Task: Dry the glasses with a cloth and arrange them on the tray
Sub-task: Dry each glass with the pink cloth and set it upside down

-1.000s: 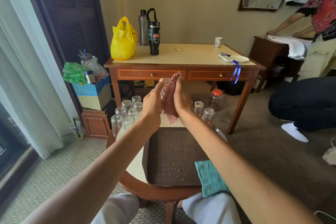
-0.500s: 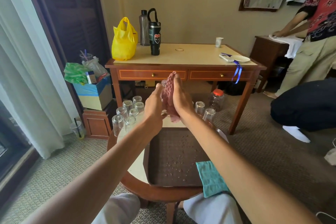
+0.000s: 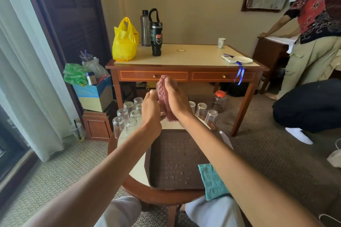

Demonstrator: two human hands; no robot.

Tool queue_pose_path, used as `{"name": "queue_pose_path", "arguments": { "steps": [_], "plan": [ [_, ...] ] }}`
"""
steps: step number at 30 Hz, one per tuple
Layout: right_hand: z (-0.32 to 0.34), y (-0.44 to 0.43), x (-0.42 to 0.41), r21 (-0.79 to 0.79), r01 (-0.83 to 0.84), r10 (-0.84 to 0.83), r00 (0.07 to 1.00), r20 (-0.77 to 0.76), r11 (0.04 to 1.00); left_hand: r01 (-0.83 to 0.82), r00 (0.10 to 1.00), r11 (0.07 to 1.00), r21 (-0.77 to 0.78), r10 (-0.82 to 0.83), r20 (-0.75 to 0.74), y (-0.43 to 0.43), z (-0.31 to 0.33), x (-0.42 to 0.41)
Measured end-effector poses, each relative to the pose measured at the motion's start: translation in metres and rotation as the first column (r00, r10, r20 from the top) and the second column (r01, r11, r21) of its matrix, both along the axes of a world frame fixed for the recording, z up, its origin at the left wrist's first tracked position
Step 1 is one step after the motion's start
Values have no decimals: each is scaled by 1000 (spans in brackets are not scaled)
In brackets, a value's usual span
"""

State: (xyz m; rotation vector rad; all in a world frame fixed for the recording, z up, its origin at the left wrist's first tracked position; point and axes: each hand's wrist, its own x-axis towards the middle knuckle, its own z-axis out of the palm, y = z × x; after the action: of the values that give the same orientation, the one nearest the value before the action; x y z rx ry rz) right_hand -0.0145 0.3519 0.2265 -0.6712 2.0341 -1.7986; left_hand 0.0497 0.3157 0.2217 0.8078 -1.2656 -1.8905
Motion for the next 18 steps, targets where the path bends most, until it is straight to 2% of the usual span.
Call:
{"name": "queue_pose_path", "arguments": {
  "steps": [2,4,6,9,13,16,18],
  "plan": [
    [3,-3,-6,1,48,-47,992,119,999,15,1000,999,-42,-16,-23,3,2,0],
    [4,-5,-11,-49,74,-56,952,301,996,28,999,996,-90,-31,-34,1,4,-2],
    [2,-4,-13,-44,73,-51,924,378,996,12,1000,996,-89,-14,-27,0,6,-3],
    [-7,8,-2,47,-20,6,960,280,999,-32,999,999,-39,30,-35,-6,5,-3],
    [-13,13,3,-14,-191,191,974,121,982,-32,999,999,-6,32,-31,-11,2,-1],
    [-5,14,-1,-35,-130,131,991,29,991,-6,1000,1000,22,6,6,-3,2,-2],
    [2,13,-3,-65,-69,73,996,52,996,6,1000,1000,11,-6,27,4,2,-3]
  ]
}}
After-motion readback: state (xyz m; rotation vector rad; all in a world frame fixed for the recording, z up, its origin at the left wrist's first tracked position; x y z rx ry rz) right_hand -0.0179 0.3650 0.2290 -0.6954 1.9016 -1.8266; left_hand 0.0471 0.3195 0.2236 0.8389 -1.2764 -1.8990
